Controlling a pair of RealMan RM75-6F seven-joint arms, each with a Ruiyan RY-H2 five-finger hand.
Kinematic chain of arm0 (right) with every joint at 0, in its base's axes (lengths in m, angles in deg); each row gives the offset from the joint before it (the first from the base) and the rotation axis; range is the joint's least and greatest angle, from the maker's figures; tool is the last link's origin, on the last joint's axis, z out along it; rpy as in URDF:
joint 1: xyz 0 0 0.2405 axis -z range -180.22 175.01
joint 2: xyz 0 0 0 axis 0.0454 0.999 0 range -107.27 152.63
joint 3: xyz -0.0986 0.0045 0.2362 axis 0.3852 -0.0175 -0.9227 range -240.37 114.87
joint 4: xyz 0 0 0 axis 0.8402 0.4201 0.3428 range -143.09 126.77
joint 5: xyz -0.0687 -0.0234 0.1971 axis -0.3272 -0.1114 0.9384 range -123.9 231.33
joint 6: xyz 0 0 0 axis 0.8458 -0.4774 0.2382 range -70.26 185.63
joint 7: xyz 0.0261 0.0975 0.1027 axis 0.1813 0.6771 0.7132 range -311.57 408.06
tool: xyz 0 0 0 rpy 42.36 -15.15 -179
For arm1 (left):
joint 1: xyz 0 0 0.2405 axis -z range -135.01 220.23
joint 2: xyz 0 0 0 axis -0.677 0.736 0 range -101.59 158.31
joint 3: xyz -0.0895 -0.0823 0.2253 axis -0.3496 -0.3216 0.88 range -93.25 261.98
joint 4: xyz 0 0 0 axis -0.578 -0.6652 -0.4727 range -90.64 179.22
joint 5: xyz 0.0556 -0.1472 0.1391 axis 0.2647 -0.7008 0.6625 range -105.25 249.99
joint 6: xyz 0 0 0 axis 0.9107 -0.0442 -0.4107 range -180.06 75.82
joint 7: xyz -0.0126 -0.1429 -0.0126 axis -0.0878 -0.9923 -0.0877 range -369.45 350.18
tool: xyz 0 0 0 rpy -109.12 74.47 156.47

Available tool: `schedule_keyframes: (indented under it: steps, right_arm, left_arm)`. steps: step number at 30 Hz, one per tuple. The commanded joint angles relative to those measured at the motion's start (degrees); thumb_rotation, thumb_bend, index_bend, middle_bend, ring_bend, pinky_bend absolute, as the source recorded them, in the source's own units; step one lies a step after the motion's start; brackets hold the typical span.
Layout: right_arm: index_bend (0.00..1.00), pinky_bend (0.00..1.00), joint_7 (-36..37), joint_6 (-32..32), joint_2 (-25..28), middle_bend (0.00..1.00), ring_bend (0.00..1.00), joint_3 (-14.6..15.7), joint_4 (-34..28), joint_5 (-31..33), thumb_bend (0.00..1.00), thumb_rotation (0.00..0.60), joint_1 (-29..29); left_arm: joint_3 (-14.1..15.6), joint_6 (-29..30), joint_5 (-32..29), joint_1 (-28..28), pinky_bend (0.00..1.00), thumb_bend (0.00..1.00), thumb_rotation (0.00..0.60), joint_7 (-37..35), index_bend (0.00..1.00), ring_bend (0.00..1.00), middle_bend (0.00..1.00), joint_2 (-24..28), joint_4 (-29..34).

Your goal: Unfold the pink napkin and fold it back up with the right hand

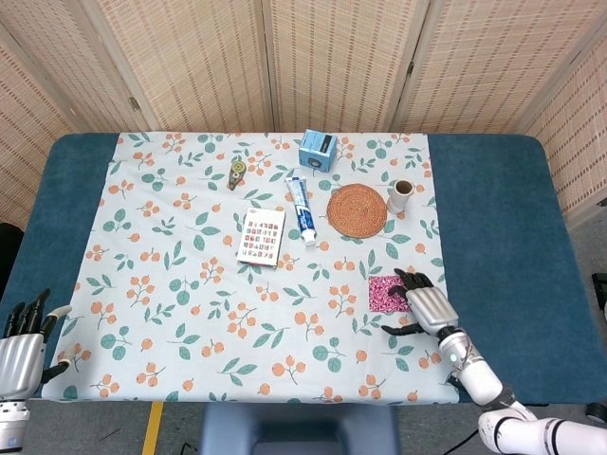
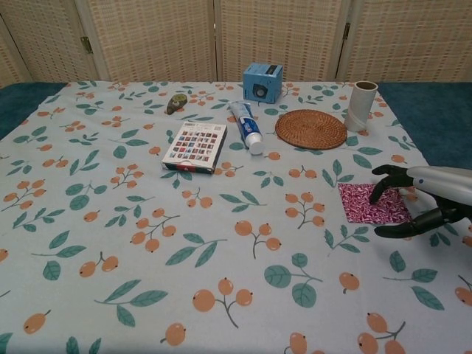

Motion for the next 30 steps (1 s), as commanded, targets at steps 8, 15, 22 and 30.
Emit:
schedule_keyframes:
  steps: [8, 15, 22, 30]
  right_arm:
    - [0.26, 0.0, 0.8, 1.3, 2.0, 0.01, 0.0, 1.0, 0.0, -0.1, 0.22, 0.273, 1.9]
    - [0.26, 0.0, 1.2, 2.0, 3.7, 0.01, 0.0, 1.8, -0.3, -0.2, 0.22, 0.273, 3.2]
    - [0.26, 0.0, 1.9, 4.2, 5.4, 0.01, 0.0, 1.7, -1.5, -1.5, 0.22, 0.274, 4.5]
    - [0.26, 0.0, 2.0, 3.9, 4.9, 0.01, 0.0, 0.6, -2.6, -3.2, 0.22, 0.274, 3.4]
  left_arm:
    - [-0.1, 0.0, 0.0, 0.0, 0.0, 0.43, 0.6, 0.2, 0.27, 0.12, 0.04, 0.0, 0.1]
    - [0.0, 0.1, 0.0, -0.1, 0.0, 0.43, 0.6, 0.2, 0.27, 0.12, 0.04, -0.1, 0.1]
    - [0.0, 0.2, 0.0, -0.2, 0.0, 0.43, 0.6, 0.2, 0.27, 0.12, 0.04, -0.1, 0.1]
    - [0.0, 0.5, 0.3, -0.2, 0.0, 0.43, 0.6, 0.2, 0.27, 0.12, 0.04, 0.0, 0.3]
